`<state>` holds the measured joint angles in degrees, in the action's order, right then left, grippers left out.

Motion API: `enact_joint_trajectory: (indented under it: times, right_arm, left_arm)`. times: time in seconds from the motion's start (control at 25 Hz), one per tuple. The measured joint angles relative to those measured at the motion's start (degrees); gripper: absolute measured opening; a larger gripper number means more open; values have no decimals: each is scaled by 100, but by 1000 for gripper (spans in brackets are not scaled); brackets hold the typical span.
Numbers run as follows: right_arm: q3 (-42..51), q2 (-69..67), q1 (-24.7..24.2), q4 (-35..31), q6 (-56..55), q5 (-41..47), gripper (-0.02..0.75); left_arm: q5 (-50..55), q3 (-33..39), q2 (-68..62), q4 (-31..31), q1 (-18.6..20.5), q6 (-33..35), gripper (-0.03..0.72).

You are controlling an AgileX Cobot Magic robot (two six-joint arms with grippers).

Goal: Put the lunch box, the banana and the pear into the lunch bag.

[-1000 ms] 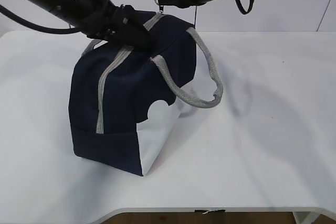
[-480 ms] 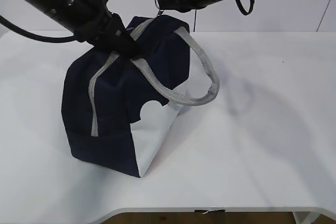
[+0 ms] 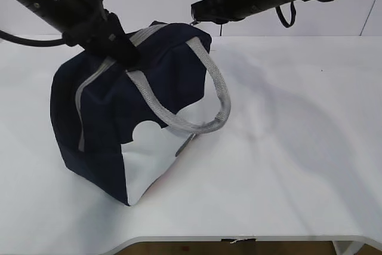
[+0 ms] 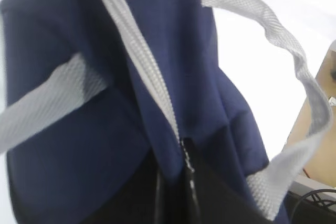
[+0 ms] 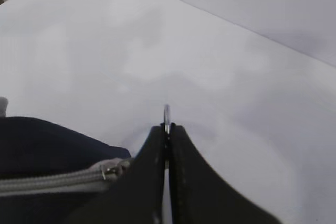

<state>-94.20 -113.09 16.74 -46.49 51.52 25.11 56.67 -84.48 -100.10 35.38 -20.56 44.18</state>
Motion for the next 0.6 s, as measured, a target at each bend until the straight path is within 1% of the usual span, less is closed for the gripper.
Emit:
enact_joint_trajectory:
  times: [0.28,0.44,0.6]
  right_arm:
    - [-11,-286,-180,-107,-326,322,6]
    - [-11,-600,-215,-121,-440,451,6]
    - [-33,-827,-227,-121,-478,549,6]
  left_arm:
    - [159,0,10,55,480,-26,13]
    - [208,-9,22,64,586,-26,13]
    - [293,-136,22,15,590,-26,13]
